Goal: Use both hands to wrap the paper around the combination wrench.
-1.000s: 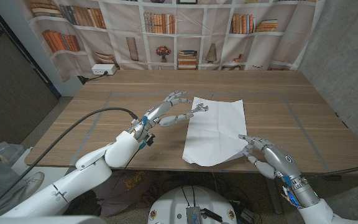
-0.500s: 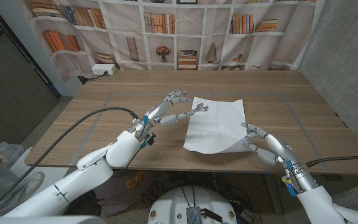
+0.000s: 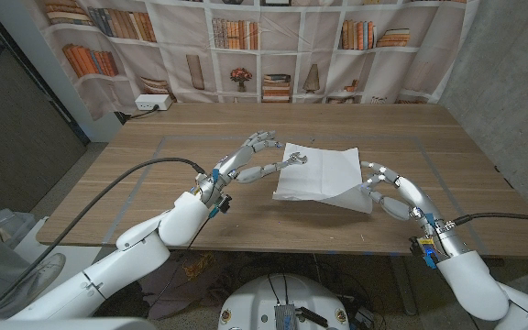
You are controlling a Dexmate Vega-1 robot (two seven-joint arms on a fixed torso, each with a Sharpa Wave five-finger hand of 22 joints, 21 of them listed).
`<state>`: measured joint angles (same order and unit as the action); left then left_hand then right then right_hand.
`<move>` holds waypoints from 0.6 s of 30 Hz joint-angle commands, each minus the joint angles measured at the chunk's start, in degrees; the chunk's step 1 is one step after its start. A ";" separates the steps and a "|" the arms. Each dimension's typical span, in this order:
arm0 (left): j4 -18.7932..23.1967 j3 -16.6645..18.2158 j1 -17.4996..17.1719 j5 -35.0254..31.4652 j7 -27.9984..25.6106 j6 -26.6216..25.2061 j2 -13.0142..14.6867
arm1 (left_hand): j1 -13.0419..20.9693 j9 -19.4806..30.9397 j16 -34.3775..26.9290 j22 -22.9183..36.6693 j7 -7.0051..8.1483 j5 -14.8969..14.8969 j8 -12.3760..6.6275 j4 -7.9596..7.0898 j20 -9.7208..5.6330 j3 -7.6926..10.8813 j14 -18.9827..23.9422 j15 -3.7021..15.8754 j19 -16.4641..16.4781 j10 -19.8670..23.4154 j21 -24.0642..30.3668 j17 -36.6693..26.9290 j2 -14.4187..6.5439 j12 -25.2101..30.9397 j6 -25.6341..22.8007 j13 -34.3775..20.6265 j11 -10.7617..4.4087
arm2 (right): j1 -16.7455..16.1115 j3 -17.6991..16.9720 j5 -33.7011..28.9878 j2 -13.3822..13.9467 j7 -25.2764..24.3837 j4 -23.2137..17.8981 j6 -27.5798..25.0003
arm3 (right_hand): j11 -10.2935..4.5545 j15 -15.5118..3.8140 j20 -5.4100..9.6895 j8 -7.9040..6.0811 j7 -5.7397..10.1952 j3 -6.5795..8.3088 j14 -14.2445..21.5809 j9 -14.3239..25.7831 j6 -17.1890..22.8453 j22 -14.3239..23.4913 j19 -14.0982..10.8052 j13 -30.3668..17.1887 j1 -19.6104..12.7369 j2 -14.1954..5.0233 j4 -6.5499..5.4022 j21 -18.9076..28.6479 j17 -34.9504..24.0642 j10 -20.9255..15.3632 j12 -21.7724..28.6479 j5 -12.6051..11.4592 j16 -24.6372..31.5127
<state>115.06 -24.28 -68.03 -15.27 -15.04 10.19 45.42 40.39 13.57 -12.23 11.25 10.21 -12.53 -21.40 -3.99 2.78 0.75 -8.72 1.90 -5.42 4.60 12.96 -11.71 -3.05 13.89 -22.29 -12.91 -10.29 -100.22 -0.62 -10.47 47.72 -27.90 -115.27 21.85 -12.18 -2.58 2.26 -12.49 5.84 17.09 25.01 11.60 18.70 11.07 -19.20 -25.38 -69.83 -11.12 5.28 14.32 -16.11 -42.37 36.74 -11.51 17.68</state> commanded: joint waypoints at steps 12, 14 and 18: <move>-0.33 1.62 -3.15 -3.42 -8.91 5.19 -3.29 | 1.20 -0.14 -0.28 -0.35 -0.17 -0.29 -1.17 0.74 -6.28 -1.00 2.32 4.14 3.76 2.95 1.03 0.06 0.03 0.21 -2.14 -0.44 -0.82 | 12.10 1.55 0.68 -5.84 8.99 4.06 -1.05 | 0.04 -10.37 3.71 0.11 -0.32 0.26 -0.19 0.34 0.20 0.29 -0.05 -5.57 0.26 0.10 -0.46 0.07 -0.35 0.13 4.05 0.02 -0.35; -0.50 1.67 -3.20 -3.50 -9.17 5.46 -3.68 | 1.24 -0.16 -0.26 -0.40 -0.27 -0.29 -1.16 0.77 -6.50 -1.03 2.37 4.31 3.79 2.88 0.98 0.08 0.05 0.15 -2.11 -0.44 -0.83 | 13.12 2.11 0.67 -6.05 8.99 4.51 -1.55 | 0.04 -10.41 3.70 0.09 -0.25 0.26 -0.17 0.35 0.26 0.29 -0.05 -5.64 0.26 0.12 -0.46 0.07 -0.40 0.13 4.09 0.02 -0.32; -0.57 1.74 -3.38 -4.12 -9.61 5.63 -4.21 | 1.30 -0.20 -0.20 -0.48 0.04 -0.31 -1.17 0.80 -6.68 -1.07 2.41 4.54 3.73 2.89 0.84 0.10 0.02 0.10 -2.13 -0.45 -0.83 | 15.43 3.34 0.73 -5.97 9.27 5.88 -2.65 | 0.04 -10.42 3.69 0.09 -0.21 0.28 -0.08 0.36 0.33 0.29 -0.02 -5.78 0.30 0.09 -0.50 0.07 -0.52 0.15 4.17 0.04 -0.23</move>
<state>115.12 -23.35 -70.04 -17.60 -21.92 14.00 43.67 41.41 13.29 -12.64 10.65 10.25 -12.63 -22.62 -3.16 -1.66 -0.07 -6.34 2.04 -1.66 7.71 13.78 -11.43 -2.97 14.17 -24.46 -13.20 -11.28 -90.14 0.38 -9.41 42.60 -21.44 -111.90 21.97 -12.09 -2.58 2.26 -12.49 5.85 17.33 25.01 11.88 18.71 11.07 -19.20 -25.38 -69.83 -11.11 5.04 14.32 -16.38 -42.06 36.74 -11.51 17.28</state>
